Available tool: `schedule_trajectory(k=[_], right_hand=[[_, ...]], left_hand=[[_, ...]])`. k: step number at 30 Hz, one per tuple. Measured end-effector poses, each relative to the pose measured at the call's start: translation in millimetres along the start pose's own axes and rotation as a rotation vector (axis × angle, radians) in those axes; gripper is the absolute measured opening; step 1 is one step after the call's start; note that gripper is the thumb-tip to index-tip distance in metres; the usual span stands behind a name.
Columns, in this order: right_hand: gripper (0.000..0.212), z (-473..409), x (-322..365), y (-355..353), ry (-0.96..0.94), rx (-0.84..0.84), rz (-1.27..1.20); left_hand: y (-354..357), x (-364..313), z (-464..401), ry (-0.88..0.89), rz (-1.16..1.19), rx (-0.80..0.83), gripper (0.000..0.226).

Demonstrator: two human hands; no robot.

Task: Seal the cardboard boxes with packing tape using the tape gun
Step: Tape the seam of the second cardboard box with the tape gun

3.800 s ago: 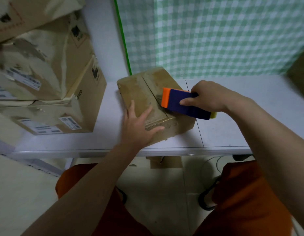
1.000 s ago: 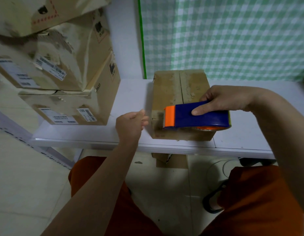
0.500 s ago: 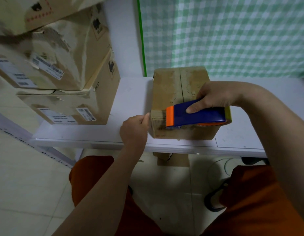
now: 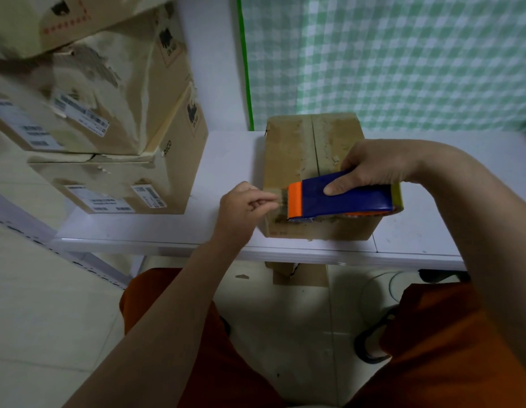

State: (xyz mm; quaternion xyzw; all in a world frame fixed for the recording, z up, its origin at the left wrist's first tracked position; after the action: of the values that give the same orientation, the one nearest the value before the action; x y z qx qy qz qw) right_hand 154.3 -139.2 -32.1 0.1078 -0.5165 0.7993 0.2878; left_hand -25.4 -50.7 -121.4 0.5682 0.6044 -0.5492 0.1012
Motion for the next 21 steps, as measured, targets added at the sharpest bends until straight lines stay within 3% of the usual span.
schedule_trajectory(k=[6,10,13,21], right_hand=[[0.040,0.5,0.4,2.5,-0.009,-0.015,0.057],[0.039,2.5,0.2,4.7,-0.011,-0.005,0.052],[0.039,3.8,-0.4,5.3,-0.017,-0.006,0.048],[0.060,3.3,-5.3,5.9,-0.002,-0.066,0.022]], left_hand=[[5.2,9.5,5.8,0.030,-0.016,0.090,0.038],[8.0,-2.0,9.0,0.111,-0.275,0.022,0.036],[15.0,-12.8,12.2,0.261,-0.273,0.020,0.026],[20.9,0.8,12.0,0.299,-0.275,0.027,0.034]])
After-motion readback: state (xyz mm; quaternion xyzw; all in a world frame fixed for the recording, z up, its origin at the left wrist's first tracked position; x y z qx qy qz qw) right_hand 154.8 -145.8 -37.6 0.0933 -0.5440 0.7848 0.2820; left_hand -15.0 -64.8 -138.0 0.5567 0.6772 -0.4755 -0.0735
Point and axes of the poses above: each hand's wrist, its own z-axis away from the middle knuckle, its own y-axis out of the palm, x = y × z, the point moved 6 cm from there along -z, towards the middle knuckle, and after that the axes turned 2 degrees about -z, right-handed, at the moved point
